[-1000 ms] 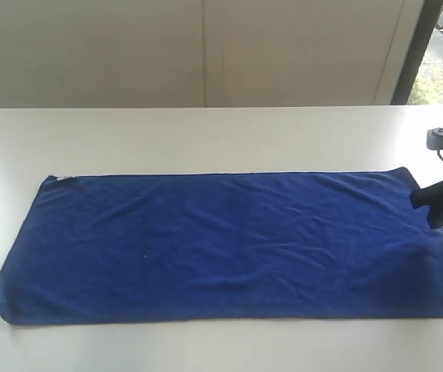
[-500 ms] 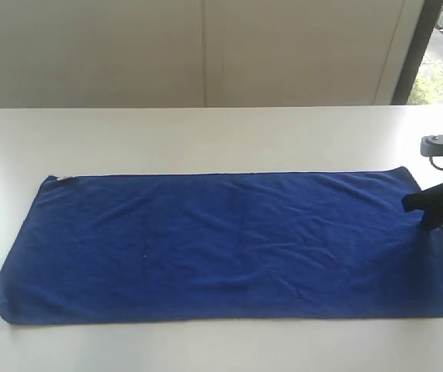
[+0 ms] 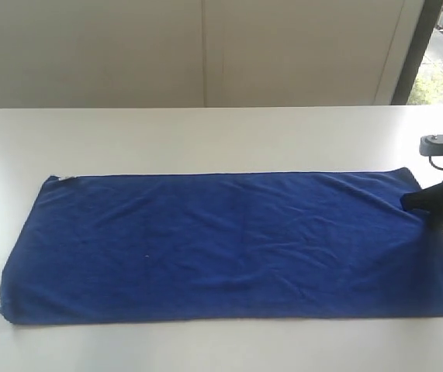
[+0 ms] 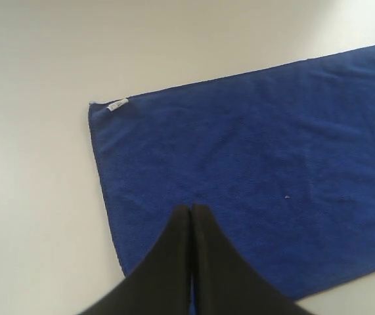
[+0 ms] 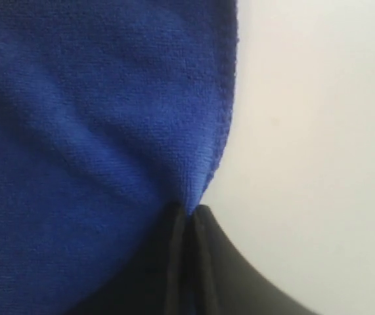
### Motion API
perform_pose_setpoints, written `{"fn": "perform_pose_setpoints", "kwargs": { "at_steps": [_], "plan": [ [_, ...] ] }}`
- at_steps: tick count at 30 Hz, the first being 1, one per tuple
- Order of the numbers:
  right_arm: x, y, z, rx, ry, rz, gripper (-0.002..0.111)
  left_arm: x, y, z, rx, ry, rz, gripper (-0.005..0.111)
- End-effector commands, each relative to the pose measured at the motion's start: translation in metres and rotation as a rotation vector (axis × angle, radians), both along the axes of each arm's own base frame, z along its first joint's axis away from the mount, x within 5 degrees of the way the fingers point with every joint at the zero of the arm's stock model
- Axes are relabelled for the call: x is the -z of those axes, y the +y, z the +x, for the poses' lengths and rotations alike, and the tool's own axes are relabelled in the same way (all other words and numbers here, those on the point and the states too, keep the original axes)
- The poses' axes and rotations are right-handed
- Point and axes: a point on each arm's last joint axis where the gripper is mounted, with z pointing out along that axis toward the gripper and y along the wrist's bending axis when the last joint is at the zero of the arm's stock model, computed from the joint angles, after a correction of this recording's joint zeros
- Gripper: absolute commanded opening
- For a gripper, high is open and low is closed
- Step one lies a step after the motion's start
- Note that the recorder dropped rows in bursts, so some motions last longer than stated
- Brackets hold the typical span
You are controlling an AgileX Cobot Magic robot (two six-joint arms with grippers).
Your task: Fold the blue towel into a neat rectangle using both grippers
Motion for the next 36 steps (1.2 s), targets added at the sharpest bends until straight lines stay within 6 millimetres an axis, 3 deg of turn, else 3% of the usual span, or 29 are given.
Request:
{"fn": "perform_pose_setpoints", "kwargs": {
  "at_steps": [1,9,17,36],
  "plan": [
    [-0.003,-0.001,-0.006,-0.022,0.031,-0.005,0.000,0.001,-0.002,-0.002,0.006,0.009,-0.018,0.000],
    [-0.017,0.018,-0.004,-0.075,0.031,0.001,0.000,0.001,-0.002,-0.002,0.006,0.009,-0.018,0.000],
    [-0.034,0.052,0.017,-0.137,-0.001,0.008,0.000,0.002,-0.002,-0.003,0.011,0.020,-0.018,0.000],
    [-0.075,0.158,0.047,-0.351,-0.092,0.026,0.000,0.003,-0.003,-0.005,0.023,0.047,-0.020,0.000]
  ]
}}
